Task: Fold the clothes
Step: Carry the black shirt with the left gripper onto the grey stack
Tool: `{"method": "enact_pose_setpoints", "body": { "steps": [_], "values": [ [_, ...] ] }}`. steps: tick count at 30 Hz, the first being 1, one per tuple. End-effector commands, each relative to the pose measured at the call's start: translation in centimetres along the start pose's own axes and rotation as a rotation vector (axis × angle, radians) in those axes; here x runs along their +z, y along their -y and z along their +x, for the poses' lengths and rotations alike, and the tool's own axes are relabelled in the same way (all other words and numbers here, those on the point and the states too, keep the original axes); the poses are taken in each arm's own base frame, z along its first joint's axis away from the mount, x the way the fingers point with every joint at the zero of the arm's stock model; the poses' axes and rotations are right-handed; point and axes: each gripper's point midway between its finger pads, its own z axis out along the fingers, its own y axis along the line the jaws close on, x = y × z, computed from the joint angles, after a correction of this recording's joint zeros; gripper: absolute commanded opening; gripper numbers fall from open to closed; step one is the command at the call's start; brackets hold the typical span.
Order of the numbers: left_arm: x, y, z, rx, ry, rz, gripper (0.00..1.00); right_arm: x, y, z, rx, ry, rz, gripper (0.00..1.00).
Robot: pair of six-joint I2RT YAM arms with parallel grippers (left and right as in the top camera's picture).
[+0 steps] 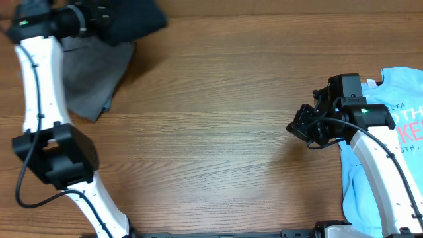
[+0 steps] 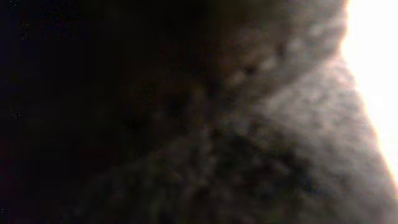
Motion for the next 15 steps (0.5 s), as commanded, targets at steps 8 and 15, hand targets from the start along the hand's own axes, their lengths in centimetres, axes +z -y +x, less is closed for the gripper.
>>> {"method": "enact_pose_setpoints", "body": {
  "steps": [8,15],
  "values": [
    [-4.6,-9.8,-3.5,-0.196,0.201,-0.377,0.04,-0.4,-0.4,0.2,-0.008,-0.001,-0.007,0.04],
    [-1.7,-13.3,-2.9,-0.215,0.171,-0.37,0.04,-0.4,-0.3,0.3,0.007,-0.007,-0.005,0.04]
  ]
}}
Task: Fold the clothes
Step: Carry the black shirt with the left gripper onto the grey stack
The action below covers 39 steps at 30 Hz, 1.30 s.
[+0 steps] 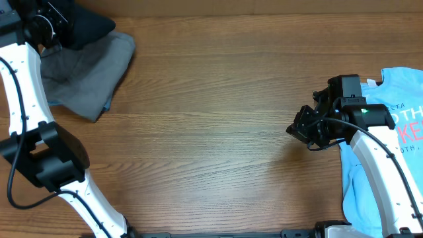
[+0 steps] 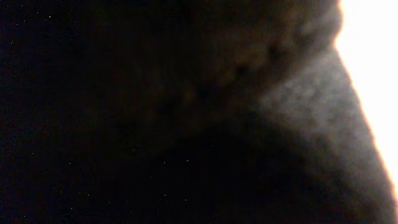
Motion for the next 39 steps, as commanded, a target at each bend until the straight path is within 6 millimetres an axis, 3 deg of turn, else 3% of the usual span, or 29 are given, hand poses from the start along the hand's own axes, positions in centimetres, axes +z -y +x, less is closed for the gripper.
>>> {"method": "enact_pose_setpoints", "body": {
  "steps": [1,6,11,15,19,26,29,32,36,39],
  "values": [
    [2.9,-2.6,1.5,-0.05,-0.052,-0.04,0.04,-0.4,-0.6,-0.1,0.005,0.008,-0.014,0.04],
    [4.7,-5.3,3.1,-0.053,-0.1,-0.109,0.04,-0.4,-0.5,0.1,0.012,-0.001,-0.012,0.04],
    [4.1,-6.8,4.3,-0.068,-0.146,-0.168,0.05,-0.4,-0.5,0.1,0.012,-0.001,-0.012,0.04],
    [2.7,-7.9,5.2,-0.106,-0.187,-0.216,0.26,-0.4,-0.5,0.1,0.01,0.002,-0.013,0.04],
    [0.6,-8.7,5.5,-0.141,-0.216,-0.246,0.46,-0.4,-0.6,0.0,0.009,0.005,-0.015,0.04],
    [-5.8,-9.2,3.1,-0.126,-0.156,-0.273,0.51,-0.4,-0.6,0.0,0.008,0.006,-0.015,0.04],
    [-8.6,-9.7,2.0,-0.103,-0.112,-0.316,0.57,-0.4,-0.6,0.0,0.008,0.006,-0.015,0.05],
    [-10.1,-9.6,1.7,-0.066,-0.095,-0.342,0.62,-0.4,-0.6,-0.1,0.007,0.009,-0.016,0.04],
    [-10.1,-9.2,2.2,-0.044,-0.114,-0.34,0.49,-0.4,-0.7,-0.2,0.004,0.015,-0.021,0.05],
    [-8.8,-8.8,3.1,0.033,-0.16,-0.332,0.17,-0.4,-0.7,-0.2,0.004,0.014,-0.021,0.05]
  ]
}}
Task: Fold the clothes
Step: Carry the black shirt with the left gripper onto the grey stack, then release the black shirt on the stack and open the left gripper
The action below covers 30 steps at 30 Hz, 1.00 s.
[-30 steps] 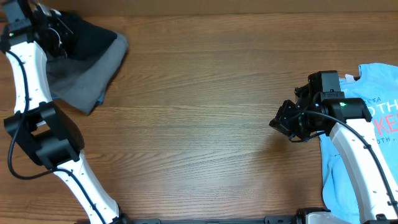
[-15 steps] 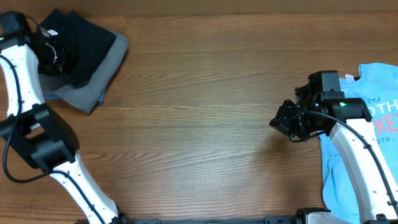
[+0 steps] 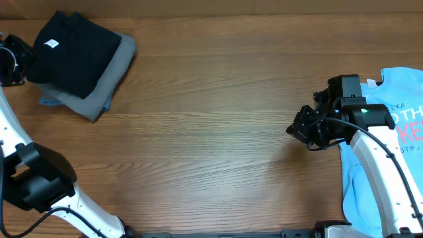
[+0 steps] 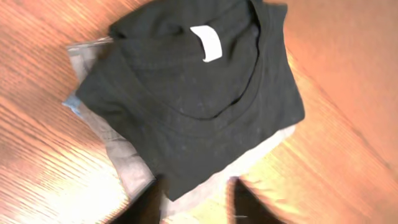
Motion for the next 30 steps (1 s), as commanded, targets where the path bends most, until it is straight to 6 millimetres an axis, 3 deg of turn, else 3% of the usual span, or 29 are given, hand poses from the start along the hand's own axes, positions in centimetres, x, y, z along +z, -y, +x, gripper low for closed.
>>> {"method": "enact_pose_setpoints", "body": {
  "steps": [1,2,10,13,14,18,21,23,27,30],
  "values": [
    [1.9,0.9,1.3,0.138,-0.049,-0.021,0.09,-0.4,-0.7,-0.2,-0.015,0.013,-0.02,0.05],
    [2.6,0.7,1.8,0.151,-0.069,-0.046,0.04,-0.4,-0.7,-0.2,-0.015,0.013,-0.02,0.04],
    [11.4,-2.9,4.8,0.107,-0.199,-0.222,0.05,-0.4,-0.7,-0.3,-0.015,0.016,-0.021,0.05],
    [14.3,-4.5,5.4,0.042,-0.22,-0.259,0.13,-0.4,-0.7,-0.3,-0.016,0.016,-0.021,0.05],
    [15.0,-4.9,5.7,0.03,-0.228,-0.263,0.23,-0.4,-0.7,-0.3,-0.016,0.016,-0.021,0.04],
    [16.1,-4.9,6.1,0.026,-0.248,-0.236,0.3,-0.4,-0.7,-0.2,-0.016,0.015,-0.021,0.04],
    [14.6,-3.6,5.2,0.048,-0.233,-0.186,0.31,-0.4,-0.6,-0.4,-0.021,0.025,-0.013,0.04],
    [12.5,-2.4,4.2,0.057,-0.204,-0.168,0.33,-0.4,-0.5,-0.5,-0.022,0.031,-0.004,0.04],
    [4.8,1.5,0.6,0.141,-0.064,-0.103,0.4,-0.5,-0.4,-0.5,-0.041,0.027,-0.003,0.04],
    [-1.2,3.9,-1.0,0.197,0.045,-0.071,0.45,-0.5,-0.3,-0.3,-0.042,0.019,0.002,0.04]
  ]
}}
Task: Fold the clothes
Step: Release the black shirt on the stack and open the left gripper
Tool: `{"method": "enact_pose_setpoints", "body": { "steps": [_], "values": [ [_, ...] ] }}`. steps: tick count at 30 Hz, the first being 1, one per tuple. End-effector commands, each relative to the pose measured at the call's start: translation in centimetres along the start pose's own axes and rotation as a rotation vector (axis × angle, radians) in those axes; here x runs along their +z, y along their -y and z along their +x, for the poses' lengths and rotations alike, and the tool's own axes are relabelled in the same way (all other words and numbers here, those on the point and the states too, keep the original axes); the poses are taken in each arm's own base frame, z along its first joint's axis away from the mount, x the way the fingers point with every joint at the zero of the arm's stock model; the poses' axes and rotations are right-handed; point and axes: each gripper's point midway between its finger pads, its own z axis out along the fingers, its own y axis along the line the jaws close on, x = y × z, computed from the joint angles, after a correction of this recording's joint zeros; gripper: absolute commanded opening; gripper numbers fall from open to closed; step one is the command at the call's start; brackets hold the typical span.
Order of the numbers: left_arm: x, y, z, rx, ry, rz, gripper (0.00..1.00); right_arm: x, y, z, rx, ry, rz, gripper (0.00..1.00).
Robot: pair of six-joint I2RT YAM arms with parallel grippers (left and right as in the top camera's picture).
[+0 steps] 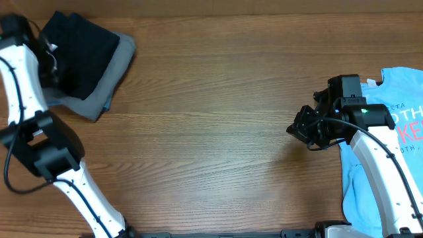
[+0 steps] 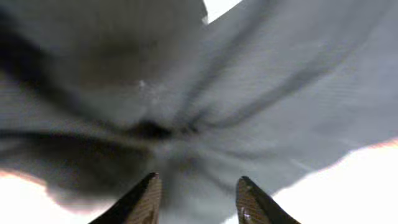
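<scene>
A folded black shirt [image 1: 82,47] lies on a folded grey garment [image 1: 109,82] at the table's far left corner. My left gripper [image 1: 51,65] is at the stack's left edge. In the left wrist view it is pressed close to dark grey, creased fabric [image 2: 205,93], and the gripper [image 2: 198,190] is open, with cloth showing between the fingertips [image 2: 151,186]. A light blue printed T-shirt [image 1: 403,86] lies unfolded at the right edge. My right gripper [image 1: 303,127] hovers just left of it; the state of its jaws does not show.
Bare wooden tabletop [image 1: 211,119] stretches between the stack on the left and the blue shirt on the right. The right arm [image 1: 377,165] lies over the blue shirt's left part.
My left gripper was off the stack's left side, with the whole stack in its view. Now it is close against the stack's left edge, still open. The right arm has not moved.
First my left gripper was at the far left with black cloth bunched over the grey garment, its view dark. Then it was further left. Then the black shirt lay folded on the grey one with the gripper open and apart. Now it is at the stack's edge.
</scene>
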Motion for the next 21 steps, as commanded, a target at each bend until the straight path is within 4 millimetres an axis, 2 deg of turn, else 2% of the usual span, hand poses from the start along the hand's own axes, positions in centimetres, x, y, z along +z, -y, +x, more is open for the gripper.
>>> {"method": "enact_pose_setpoints", "body": {
  "steps": [1,3,5,9,13,15,16,18,19,20,21],
  "values": [
    [-14.4,3.0,-2.6,0.098,0.296,0.08,0.45,-0.5,-0.4,-0.3,-0.045,0.018,-0.005,0.05],
    [-18.1,4.3,-1.8,0.157,0.352,0.133,0.41,-0.6,-0.6,-0.3,-0.082,0.021,-0.009,0.05],
    [-22.1,5.8,-0.1,0.243,0.398,0.195,0.4,-1.0,-0.9,-0.4,-0.114,0.031,-0.014,0.06],
    [-29.3,7.3,4.6,0.409,0.49,0.219,0.52,-3.6,-2.7,-1.0,-0.203,0.101,-0.05,0.1],
    [-34.6,8.3,10.4,0.568,0.551,0.219,0.58,-8.9,-6.1,-1.1,-0.335,0.23,-0.131,0.17],
    [-36.4,8.6,13.7,0.619,0.554,0.228,0.59,-12.2,-8.0,-0.4,-0.408,0.304,-0.191,0.23],
    [-37.1,8.6,15.4,0.638,0.55,0.235,0.63,-13.9,-8.8,0.2,-0.435,0.342,-0.223,0.27],
    [-38.2,8.6,18.3,0.665,0.54,0.249,0.77,-17.2,-10.3,1.7,-0.494,0.416,-0.29,0.33],
    [-38.8,8.5,19.8,0.675,0.536,0.257,0.91,-18.8,-10.9,2.7,-0.535,0.45,-0.326,0.36],
    [-39.5,8.5,20.7,0.672,0.555,0.267,1.0,-20.3,-11.4,3.9,-0.572,0.487,-0.36,0.41],
    [-40.0,8.4,21.5,0.673,0.566,0.275,1.0,-21.4,-11.5,4.7,-0.59,0.518,-0.376,0.47]
  ]
}}
